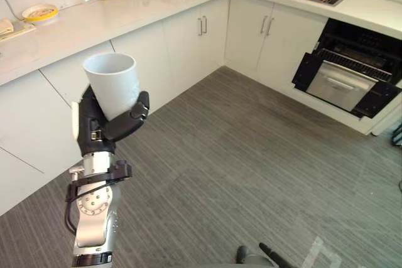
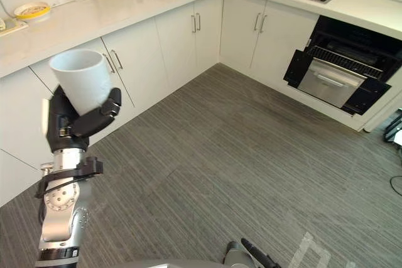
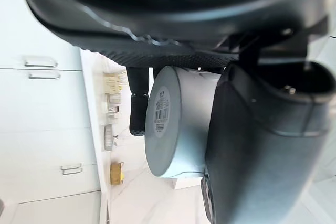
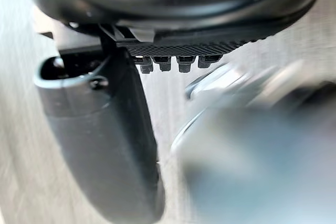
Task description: Walk over to the sink, pick up the cup, carry it to the dishwasher, place the cup inside the dishwasher, then close the dishwasher door
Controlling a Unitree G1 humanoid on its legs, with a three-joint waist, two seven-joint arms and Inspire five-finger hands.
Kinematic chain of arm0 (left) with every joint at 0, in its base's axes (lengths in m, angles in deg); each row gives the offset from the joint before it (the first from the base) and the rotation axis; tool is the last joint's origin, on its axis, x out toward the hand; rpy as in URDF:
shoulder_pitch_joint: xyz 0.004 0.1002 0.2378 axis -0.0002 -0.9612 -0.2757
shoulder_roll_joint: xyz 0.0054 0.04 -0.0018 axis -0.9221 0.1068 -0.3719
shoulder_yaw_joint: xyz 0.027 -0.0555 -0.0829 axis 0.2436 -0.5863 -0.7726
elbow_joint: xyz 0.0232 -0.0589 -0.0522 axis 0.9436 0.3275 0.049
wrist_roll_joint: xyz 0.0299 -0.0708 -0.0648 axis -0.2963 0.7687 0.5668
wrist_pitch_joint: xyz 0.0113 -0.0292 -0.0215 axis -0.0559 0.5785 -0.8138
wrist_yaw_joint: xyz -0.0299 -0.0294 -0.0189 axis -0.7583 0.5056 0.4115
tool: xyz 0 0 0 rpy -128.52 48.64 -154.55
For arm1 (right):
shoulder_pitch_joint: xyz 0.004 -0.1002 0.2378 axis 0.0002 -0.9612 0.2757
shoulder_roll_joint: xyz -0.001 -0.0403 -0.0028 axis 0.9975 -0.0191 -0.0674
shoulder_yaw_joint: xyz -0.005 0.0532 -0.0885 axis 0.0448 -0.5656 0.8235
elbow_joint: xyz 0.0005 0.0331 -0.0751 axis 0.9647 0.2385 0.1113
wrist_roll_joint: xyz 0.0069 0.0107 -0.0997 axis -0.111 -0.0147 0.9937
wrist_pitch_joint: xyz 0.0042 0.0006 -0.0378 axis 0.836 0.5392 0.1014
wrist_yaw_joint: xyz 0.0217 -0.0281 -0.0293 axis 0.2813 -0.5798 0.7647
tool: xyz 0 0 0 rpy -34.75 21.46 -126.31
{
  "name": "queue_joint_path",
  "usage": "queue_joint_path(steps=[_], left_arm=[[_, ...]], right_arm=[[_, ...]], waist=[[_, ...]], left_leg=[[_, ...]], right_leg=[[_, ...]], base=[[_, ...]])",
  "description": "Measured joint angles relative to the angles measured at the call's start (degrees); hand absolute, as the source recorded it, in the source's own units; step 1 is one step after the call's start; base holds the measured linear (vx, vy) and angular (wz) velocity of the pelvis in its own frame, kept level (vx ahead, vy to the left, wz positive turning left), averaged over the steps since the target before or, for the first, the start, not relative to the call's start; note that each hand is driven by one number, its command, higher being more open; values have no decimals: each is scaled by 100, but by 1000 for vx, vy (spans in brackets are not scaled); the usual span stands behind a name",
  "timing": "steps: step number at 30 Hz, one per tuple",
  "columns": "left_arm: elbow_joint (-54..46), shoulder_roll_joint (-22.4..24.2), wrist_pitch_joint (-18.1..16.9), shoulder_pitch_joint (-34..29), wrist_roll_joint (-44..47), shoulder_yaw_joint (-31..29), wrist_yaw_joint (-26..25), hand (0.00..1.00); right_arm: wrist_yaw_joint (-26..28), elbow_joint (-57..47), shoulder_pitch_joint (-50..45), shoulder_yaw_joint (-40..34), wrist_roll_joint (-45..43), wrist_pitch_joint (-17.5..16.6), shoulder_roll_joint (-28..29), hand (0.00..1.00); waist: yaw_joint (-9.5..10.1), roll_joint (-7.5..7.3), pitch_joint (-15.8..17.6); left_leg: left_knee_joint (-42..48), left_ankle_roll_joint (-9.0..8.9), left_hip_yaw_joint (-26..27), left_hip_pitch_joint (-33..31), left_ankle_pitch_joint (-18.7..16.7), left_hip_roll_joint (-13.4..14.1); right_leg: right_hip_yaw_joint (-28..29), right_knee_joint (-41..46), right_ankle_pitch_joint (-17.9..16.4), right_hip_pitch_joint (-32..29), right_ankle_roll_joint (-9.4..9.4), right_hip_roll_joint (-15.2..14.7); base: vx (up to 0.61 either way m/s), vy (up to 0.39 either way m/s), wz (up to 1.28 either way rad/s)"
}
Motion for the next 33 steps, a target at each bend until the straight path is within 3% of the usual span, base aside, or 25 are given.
queue_joint_path(steps=[1,3,4,5,7,9,13,19,26,33], left_arm=[[4,-16,20,-9,-29,11,149,0],[-4,-20,16,2,-55,23,279,0],[-3,-22,9,16,-57,19,288,0],[16,-32,-4,-6,-57,5,289,0],[100,-64,9,-78,-61,-69,252,0],[104,-64,13,-76,-61,-72,239,0],[111,-64,17,-70,-225,-90,235,0],[112,82,17,-44,-280,-16,266,0],[131,174,15,-43,-260,414,455,0],[311,360,-45,-29,-68,479,505,0]], right_arm=[[-3,32,99,-9,-70,7,-7,100],[-1,30,214,2,-248,3,-46,100],[6,12,295,105,-351,5,-91,100],[0,14,328,154,-378,7,-102,100],[30,-47,246,409,-379,71,90,100],[27,-52,172,449,-377,152,161,100],[110,-92,25,510,-414,166,115,100],[142,-96,4,607,-411,139,82,100],[265,-109,-75,643,-407,138,29,100],[252,-233,-183,791,-436,146,-47,100]], waist=[[-20,-38,20],[-93,-23,8],[-126,146,-39],[-76,126,-46],[-150,-77,-131],[-165,-152,-93],[-235,-138,-79],[-312,-77,-49],[-364,25,-10],[-413,119,-43]], left_leg=[[-197,85,303,55,-289,126],[-1298,21,645,135,-261,451],[-1837,7,879,80,523,753],[-1794,97,932,100,549,790],[-1708,87,1049,61,545,704],[-1681,87,1100,80,546,637],[-1468,85,1184,78,544,574],[-1263,30,1264,41,509,707],[-1283,28,1343,3,505,820],[-1212,20,1714,12,326,952]], right_leg=[[20,-167,1,218,-2,-40],[19,-304,1,333,0,-33],[38,-355,-3,338,8,99],[119,-386,-17,338,54,128],[161,-481,12,353,96,39],[183,-579,35,420,132,1],[219,-665,51,539,157,-82],[311,-768,51,597,153,24],[319,-880,114,585,25,143],[645,-1238,442,570,-77,312]], base=[[177,-83,-7],[135,-33,-7],[102,30,-27],[98,69,-49],[79,63,-27],[43,49,-3],[0,19,-9],[-50,-49,-12],[-94,-31,-2],[-105,-9,-28]])
